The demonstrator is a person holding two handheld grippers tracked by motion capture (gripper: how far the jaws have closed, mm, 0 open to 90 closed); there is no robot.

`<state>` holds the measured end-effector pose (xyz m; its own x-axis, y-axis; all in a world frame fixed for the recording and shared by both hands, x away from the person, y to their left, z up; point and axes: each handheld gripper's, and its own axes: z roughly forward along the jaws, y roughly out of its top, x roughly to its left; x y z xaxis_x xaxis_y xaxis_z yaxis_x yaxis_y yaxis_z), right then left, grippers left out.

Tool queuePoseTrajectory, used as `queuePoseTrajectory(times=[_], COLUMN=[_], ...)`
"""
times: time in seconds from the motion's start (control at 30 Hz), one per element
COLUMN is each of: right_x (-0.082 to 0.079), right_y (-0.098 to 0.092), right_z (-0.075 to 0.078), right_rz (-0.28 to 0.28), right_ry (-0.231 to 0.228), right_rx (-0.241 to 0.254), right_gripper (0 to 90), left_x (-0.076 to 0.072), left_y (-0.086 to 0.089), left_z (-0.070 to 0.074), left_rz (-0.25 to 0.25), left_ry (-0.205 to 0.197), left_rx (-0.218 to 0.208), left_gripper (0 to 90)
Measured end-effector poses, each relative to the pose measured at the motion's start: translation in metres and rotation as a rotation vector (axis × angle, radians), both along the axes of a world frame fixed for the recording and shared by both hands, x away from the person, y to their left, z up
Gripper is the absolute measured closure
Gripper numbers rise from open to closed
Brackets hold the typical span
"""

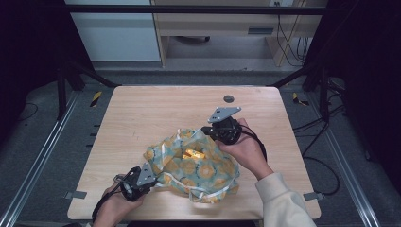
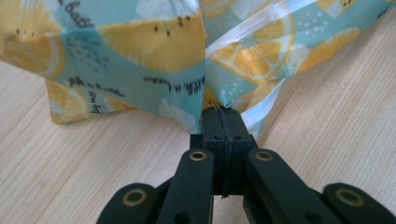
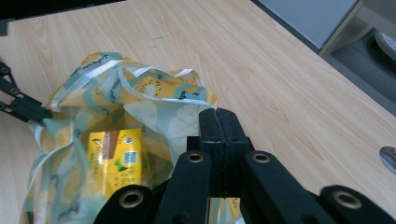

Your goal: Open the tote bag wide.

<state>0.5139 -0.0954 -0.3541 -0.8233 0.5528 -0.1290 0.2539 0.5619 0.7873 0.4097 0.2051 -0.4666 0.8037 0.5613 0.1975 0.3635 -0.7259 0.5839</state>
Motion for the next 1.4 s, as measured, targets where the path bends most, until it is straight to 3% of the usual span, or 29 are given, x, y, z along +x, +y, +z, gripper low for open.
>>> queuePoseTrajectory(times=[0.17, 0.3, 0.47, 0.57, 0.6, 0.63, 0.67, 0.87, 0.9, 1.07, 1.17, 1.2, 1.3, 1.4], right_x=[0.01, 0.016, 0.019, 0.018, 0.018, 0.018, 0.017, 0.014, 0.013, 0.016, 0.019, 0.02, 0.021, 0.019], right_y=[-0.002, -0.004, -0.008, -0.007, -0.007, -0.007, -0.007, -0.005, -0.005, -0.004, -0.004, -0.003, -0.002, -0.002], right_z=[-0.001, -0.004, -0.008, -0.01, -0.011, -0.011, -0.012, -0.016, -0.017, -0.017, -0.017, -0.017, -0.017, -0.017], right_rz=[-0.031, -0.057, -0.065, -0.062, -0.056, -0.056, -0.053, -0.036, -0.032, -0.033, -0.036, -0.039, -0.035, -0.03], right_ry=[0.01, 0.018, 0.026, 0.033, 0.036, 0.036, 0.039, 0.041, 0.042, 0.048, 0.05, 0.053, 0.054, 0.054], right_rx=[0.0, -0.005, 0.002, 0.009, 0.007, 0.007, 0.009, 0.014, 0.013, 0.019, 0.022, 0.027, 0.029, 0.03], right_gripper=[90.0, 90.0, 90.0, 90.0, 90.0, 90.0, 90.0, 90.0, 90.0, 90.0, 90.0, 90.0, 90.0, 90.0], left_x=[-0.001, -0.001, -0.001, -0.002, -0.003, -0.003, -0.003, -0.006, -0.004, 0.007, 0.016, 0.027, 0.035, 0.041], left_y=[0.0, -0.001, 0.0, 0.0, 0.0, 0.0, -0.001, -0.004, -0.009, -0.027, -0.041, -0.049, -0.053, -0.055], left_z=[0.0, -0.002, -0.001, 0.003, 0.005, 0.005, 0.007, 0.029, 0.036, 0.048, 0.052, 0.05, 0.047, 0.041], left_rz=[-0.004, -0.015, -0.012, -0.008, -0.001, -0.001, 0.005, 0.009, -0.004, -0.049, -0.089, -0.114, -0.117, -0.135], left_ry=[0.005, 0.014, 0.007, -0.019, -0.032, -0.032, -0.042, -0.113, -0.134, -0.161, -0.192, -0.165, -0.155, -0.101], left_rx=[0.0, 0.028, 0.015, -0.024, -0.051, -0.051, -0.073, -0.197, -0.245, -0.279, -0.248, -0.251, -0.236, -0.245], left_gripper=[90.0, 90.0, 90.0, 87.9, 84.4, 80.3, 80.3, 59.7, 56.3, 49.5, 45.7, 43.5, 40.9, 38.6])
